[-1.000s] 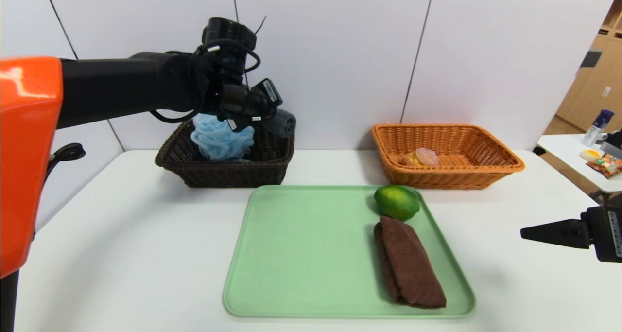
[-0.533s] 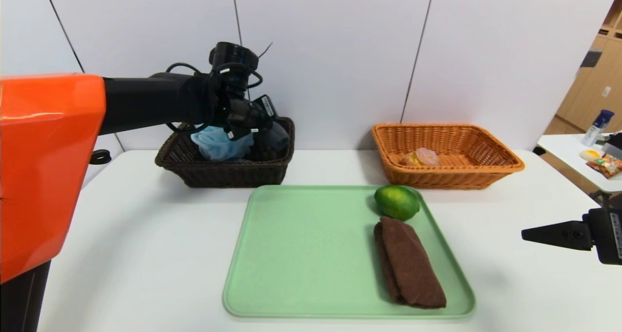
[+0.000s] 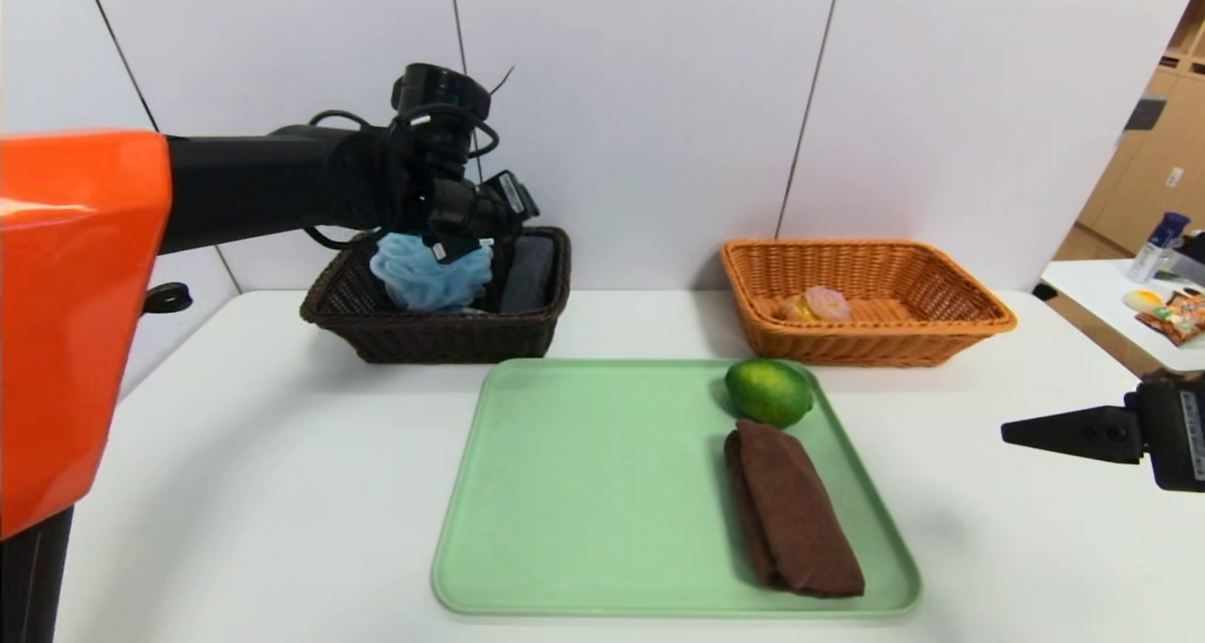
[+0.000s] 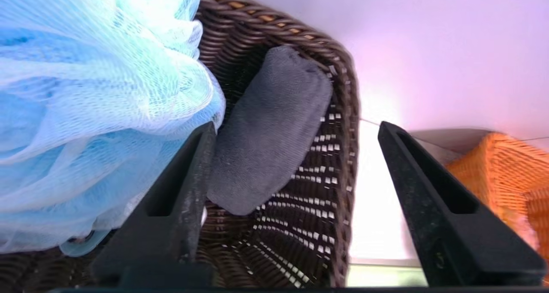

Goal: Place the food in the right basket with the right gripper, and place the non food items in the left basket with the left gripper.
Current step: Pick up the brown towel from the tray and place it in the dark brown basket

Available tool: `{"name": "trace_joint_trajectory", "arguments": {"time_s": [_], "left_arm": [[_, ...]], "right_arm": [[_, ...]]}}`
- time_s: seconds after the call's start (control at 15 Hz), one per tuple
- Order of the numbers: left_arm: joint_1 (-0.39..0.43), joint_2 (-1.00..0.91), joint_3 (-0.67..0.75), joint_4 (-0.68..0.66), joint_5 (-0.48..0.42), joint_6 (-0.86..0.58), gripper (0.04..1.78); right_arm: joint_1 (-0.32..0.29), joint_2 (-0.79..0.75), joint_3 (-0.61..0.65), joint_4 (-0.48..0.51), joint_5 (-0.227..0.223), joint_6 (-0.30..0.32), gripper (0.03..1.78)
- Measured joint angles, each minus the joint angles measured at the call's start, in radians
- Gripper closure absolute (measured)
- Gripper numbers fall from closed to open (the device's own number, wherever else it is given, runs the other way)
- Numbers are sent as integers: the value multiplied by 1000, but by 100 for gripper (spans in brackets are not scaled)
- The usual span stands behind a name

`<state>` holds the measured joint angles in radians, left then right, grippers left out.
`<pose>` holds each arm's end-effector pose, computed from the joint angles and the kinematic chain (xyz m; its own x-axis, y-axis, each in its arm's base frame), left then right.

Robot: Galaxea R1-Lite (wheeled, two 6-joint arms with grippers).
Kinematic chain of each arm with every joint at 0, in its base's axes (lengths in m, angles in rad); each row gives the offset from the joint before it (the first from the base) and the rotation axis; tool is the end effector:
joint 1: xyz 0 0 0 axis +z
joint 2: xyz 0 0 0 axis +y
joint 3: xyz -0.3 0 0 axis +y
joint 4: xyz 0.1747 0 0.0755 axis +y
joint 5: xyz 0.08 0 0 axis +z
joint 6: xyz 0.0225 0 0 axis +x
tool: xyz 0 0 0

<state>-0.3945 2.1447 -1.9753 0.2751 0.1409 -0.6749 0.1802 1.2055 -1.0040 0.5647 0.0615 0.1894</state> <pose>0.4075 -0.1662 0.2529 0.8792 -0.2139 -0.4257 -0.0423 0.8550 -0.5170 0.1502 0.0288 0.2482 0.6965 0.1894 -0.6921 -0.0900 0.9800 0.1775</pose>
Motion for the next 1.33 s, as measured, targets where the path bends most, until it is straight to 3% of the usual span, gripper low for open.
{"name": "trace_joint_trajectory", "arguments": {"time_s": [0.13, 0.33, 0.47, 0.67, 1.0, 1.33], "left_arm": [[-1, -52, 12, 47, -5, -5, 37], [-26, -155, 82, 227, -20, 0, 29], [-42, -242, 200, 319, -49, 17, 25], [-51, -398, 416, 327, -86, 94, 21], [-49, -607, 668, 266, -94, 140, 16], [-40, -687, 743, 265, -95, 135, 15]], "right_arm": [[75, 5, -24, -37, 0, 35, 10], [231, 54, -82, -48, -14, 94, 10], [305, 129, -127, -46, -61, 115, 10], [383, 257, -197, -21, -159, 123, 10], [442, 480, -413, 184, -179, 201, 10], [448, 666, -461, 224, -181, 256, 10]]}}
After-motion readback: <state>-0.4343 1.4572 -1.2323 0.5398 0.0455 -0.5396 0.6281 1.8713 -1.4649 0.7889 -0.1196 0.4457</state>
